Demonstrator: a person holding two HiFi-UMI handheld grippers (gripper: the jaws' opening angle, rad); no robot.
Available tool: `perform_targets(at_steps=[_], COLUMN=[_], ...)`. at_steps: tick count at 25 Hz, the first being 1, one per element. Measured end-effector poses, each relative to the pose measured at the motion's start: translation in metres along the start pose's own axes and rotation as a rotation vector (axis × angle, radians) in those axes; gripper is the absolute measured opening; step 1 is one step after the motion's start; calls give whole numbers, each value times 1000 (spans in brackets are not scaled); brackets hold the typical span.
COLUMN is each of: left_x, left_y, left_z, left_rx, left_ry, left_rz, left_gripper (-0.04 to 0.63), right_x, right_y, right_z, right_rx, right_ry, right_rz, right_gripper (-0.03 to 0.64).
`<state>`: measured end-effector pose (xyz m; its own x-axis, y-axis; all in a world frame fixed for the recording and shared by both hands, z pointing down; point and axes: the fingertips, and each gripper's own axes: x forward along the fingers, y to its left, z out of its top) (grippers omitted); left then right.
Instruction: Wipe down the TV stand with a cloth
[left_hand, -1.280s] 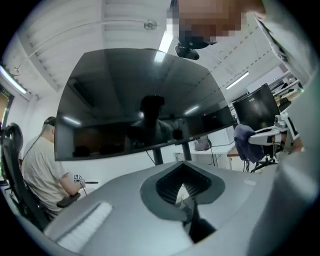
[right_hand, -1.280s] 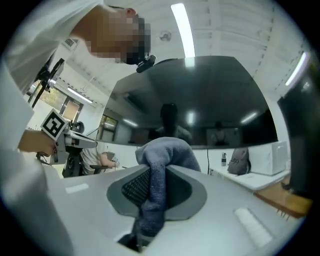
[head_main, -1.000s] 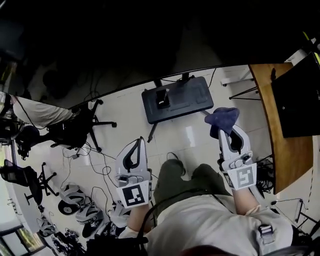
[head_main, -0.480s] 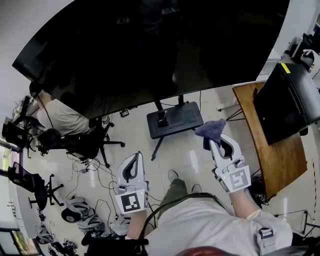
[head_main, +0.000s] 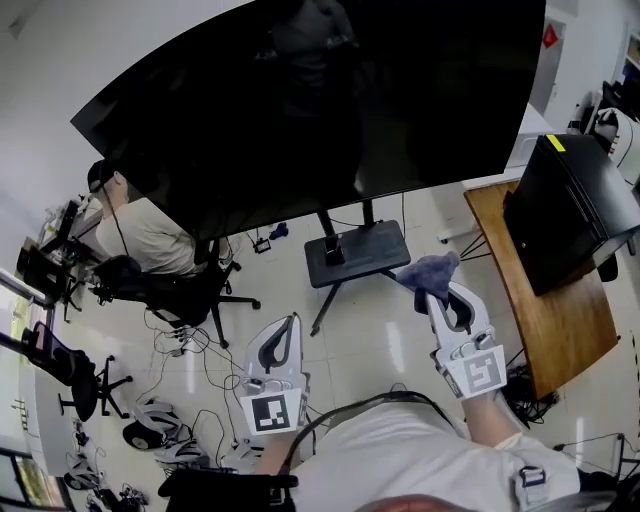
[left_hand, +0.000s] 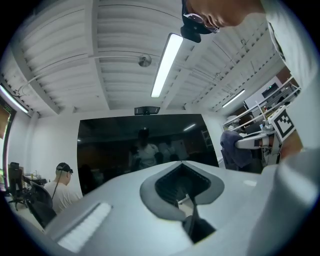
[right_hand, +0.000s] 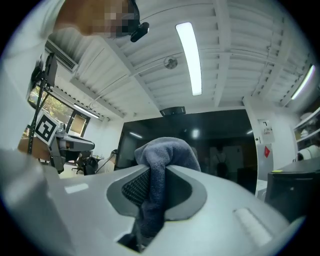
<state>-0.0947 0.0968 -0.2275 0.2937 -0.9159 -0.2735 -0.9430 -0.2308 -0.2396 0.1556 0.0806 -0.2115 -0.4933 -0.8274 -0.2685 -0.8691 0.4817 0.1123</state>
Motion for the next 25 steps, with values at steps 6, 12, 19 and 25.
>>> perform_targets(at_steps=[6, 12, 19, 25], left_x=[-56, -84, -83, -65], left_y=[38, 73, 69, 24], left_z=[-14, -2, -4, -8], left_rx=[14, -9, 32, -21], left_ry=[256, 270, 256, 225], left_rz=[-48, -41, -19, -84], left_gripper=[244, 244, 244, 244], right_x=[4, 5, -3, -18], right_y=[59, 96, 82, 53], right_z=[35, 60, 59, 53], right_rx=[-16, 15, 17, 21], right_ry=[-62, -54, -53, -48], right_rz=[-10, -36, -44, -38], right_gripper=[58, 58, 58, 58])
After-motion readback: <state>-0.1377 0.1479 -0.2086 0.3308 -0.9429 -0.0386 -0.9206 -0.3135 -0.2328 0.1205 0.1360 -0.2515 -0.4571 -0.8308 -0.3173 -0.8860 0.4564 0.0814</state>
